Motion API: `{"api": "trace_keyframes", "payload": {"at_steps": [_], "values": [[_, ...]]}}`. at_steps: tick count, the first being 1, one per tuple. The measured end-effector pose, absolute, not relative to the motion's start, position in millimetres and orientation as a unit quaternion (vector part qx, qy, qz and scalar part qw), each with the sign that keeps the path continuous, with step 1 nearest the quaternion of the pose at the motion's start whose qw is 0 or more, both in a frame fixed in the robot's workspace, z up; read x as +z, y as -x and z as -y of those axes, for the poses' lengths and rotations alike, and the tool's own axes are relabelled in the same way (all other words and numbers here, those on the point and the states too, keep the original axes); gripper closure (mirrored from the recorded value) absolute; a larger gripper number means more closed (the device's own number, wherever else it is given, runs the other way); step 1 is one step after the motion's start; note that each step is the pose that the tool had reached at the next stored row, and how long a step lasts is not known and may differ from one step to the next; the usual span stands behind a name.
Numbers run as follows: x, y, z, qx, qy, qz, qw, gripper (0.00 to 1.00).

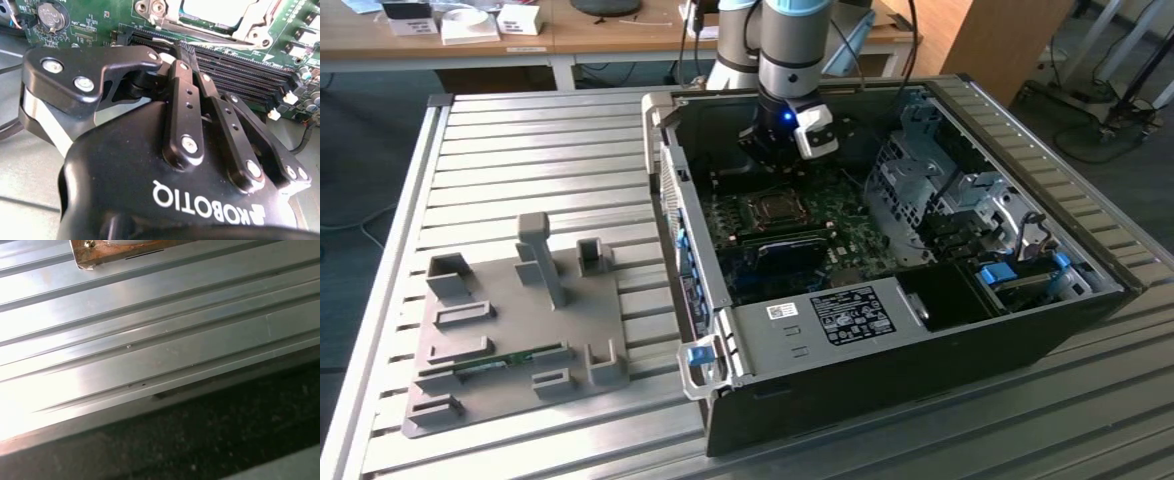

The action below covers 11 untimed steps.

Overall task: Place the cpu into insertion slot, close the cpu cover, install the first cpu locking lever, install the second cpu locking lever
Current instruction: 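Install the first cpu locking lever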

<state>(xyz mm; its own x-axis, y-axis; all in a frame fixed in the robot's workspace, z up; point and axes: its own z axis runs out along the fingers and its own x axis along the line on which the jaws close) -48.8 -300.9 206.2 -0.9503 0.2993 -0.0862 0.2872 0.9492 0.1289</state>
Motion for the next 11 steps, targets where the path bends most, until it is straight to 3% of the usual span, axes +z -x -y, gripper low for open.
{"api": "trace_keyframes", "payload": {"at_steps": [11], "values": [[204.8,48.9,302.2,0.062,-0.148,-0.985,0.062,0.89]]}}
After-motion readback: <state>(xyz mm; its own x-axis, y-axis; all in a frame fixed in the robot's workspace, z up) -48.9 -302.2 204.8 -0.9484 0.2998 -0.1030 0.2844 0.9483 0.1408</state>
